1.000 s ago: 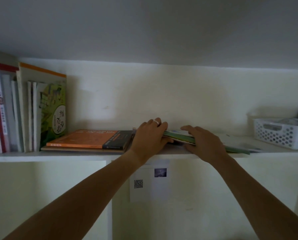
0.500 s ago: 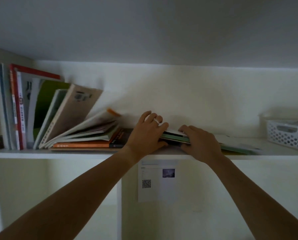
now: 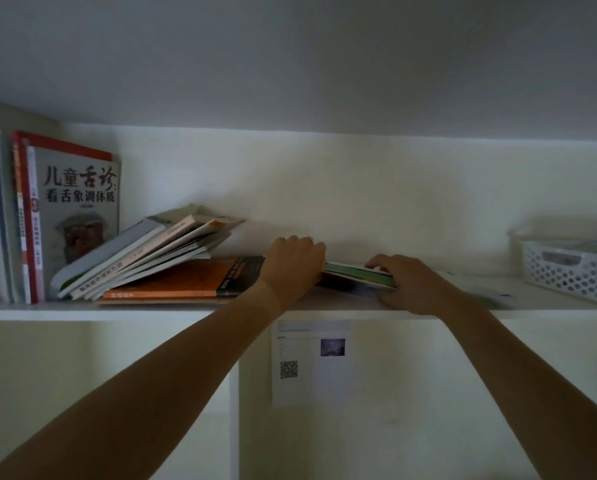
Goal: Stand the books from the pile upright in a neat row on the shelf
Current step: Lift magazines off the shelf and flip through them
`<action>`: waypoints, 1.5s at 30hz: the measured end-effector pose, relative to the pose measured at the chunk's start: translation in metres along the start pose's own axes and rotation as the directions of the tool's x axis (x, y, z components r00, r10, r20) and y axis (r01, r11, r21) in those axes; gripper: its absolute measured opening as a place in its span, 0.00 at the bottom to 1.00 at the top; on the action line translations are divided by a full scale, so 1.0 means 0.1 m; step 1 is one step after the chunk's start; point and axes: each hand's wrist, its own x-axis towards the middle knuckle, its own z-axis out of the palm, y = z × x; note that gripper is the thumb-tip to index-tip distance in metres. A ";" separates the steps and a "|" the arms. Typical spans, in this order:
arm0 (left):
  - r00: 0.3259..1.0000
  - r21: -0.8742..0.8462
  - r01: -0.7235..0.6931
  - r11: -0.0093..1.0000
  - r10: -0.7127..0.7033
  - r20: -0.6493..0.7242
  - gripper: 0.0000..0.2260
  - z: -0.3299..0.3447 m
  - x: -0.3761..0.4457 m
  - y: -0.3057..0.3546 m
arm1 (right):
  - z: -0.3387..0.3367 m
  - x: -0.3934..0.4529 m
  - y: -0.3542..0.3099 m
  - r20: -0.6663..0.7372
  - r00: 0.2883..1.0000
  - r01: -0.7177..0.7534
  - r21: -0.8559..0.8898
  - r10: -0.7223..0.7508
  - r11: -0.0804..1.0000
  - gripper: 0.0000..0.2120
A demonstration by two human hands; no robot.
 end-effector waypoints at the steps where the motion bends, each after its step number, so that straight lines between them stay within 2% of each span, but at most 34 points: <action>1: 1.000 -0.013 0.022 1.000 -0.022 -0.009 0.07 0.01 0.00 0.00 | -0.04 -0.01 0.05 0.031 0.999 -0.011 -0.009 0.012 1.000 0.28; 4: 0.997 -0.055 0.064 0.996 -0.066 -0.026 0.10 0.03 0.03 0.03 | -0.11 -0.05 0.08 0.070 0.997 0.017 -0.007 -0.017 1.000 0.29; 8: 0.997 -0.030 0.049 0.998 -0.050 -0.057 0.10 0.01 0.06 0.00 | -0.01 -0.08 0.03 -0.082 0.996 0.009 -0.102 -0.017 0.995 0.32; 10: 0.998 -0.017 0.021 1.000 -0.022 -0.058 0.10 0.01 0.07 -0.01 | 0.06 -0.07 0.04 -0.145 0.989 -0.007 -0.145 -0.014 0.989 0.28; 13: 0.999 -0.035 -0.009 0.999 0.007 -0.053 0.10 0.02 0.05 -0.01 | 0.09 -0.05 0.02 -0.171 0.983 0.040 -0.117 -0.060 0.992 0.24; 17: 0.991 -0.103 -0.037 0.994 0.023 -0.129 0.20 0.04 0.05 -0.06 | 0.08 -0.01 -0.04 -0.271 0.957 0.048 -0.197 -0.101 0.979 0.13; 21: 0.958 -0.323 -0.014 0.946 -0.079 -0.275 0.29 0.02 -0.02 -0.34 | 0.07 0.00 -0.08 -0.359 0.930 -0.003 -0.210 -0.075 0.978 0.10; 24: 0.944 -0.401 0.087 0.912 -0.205 -0.260 0.32 0.09 -0.13 -0.56 | 0.03 0.03 -0.13 -0.402 0.915 -0.048 -0.215 -0.043 0.975 0.14; 26: 0.923 -0.418 0.148 0.896 -0.276 -0.267 0.30 0.15 -0.20 -0.62 | 0.00 0.04 -0.18 -0.424 0.905 -0.061 -0.198 -0.029 0.978 0.15; 27: 0.900 -0.409 0.150 0.900 -0.296 -0.321 0.26 0.17 -0.23 -0.61 | -0.03 0.05 -0.21 -0.443 0.896 -0.072 -0.182 -0.016 0.981 0.15; 29: 0.859 -0.360 0.091 0.929 -0.256 -0.444 0.18 0.20 -0.28 -0.56 | -0.06 0.07 -0.28 -0.500 0.866 -0.091 -0.130 0.014 0.987 0.15; 30: 0.865 -0.335 0.021 0.942 -0.185 -0.466 0.14 0.20 -0.29 -0.53 | -0.08 0.09 -0.32 -0.532 0.847 -0.095 -0.099 0.028 0.991 0.15; 31: 0.896 -0.307 -0.064 0.950 -0.081 -0.437 0.12 0.20 -0.30 -0.50 | -0.09 0.10 -0.36 -0.560 0.827 -0.098 -0.066 0.045 0.993 0.15; 32: 0.936 -0.271 -0.134 0.953 0.032 -0.352 0.11 0.20 -0.30 -0.49 | -0.11 0.12 -0.40 -0.586 0.808 -0.097 -0.035 0.058 0.995 0.15; 34: 0.977 -0.174 -0.194 0.965 0.175 -0.122 0.16 0.23 -0.29 -0.48 | -0.14 0.14 -0.48 -0.631 0.770 -0.089 0.040 0.094 0.995 0.14; 36: 0.980 -0.142 -0.193 0.971 0.198 0.018 0.20 0.21 -0.29 -0.56 | -0.14 0.15 -0.53 -0.679 0.723 -0.083 0.096 0.126 0.992 0.14; 41: 0.925 -0.290 -0.194 0.937 0.273 0.265 0.25 0.11 -0.36 -0.90 | -0.10 0.26 -0.68 -0.736 0.644 -0.093 0.194 0.207 0.977 0.12; 43: 0.928 -0.384 -0.131 0.914 0.249 0.278 0.28 0.10 -0.36 -0.97 | -0.09 0.34 -0.79 -0.745 0.618 -0.090 0.251 0.251 0.964 0.12; 45: 0.982 -0.498 -0.078 0.864 0.152 0.111 0.27 0.09 -0.33 -0.92 | -0.04 0.40 -0.88 -0.748 0.606 -0.091 0.271 0.270 0.958 0.12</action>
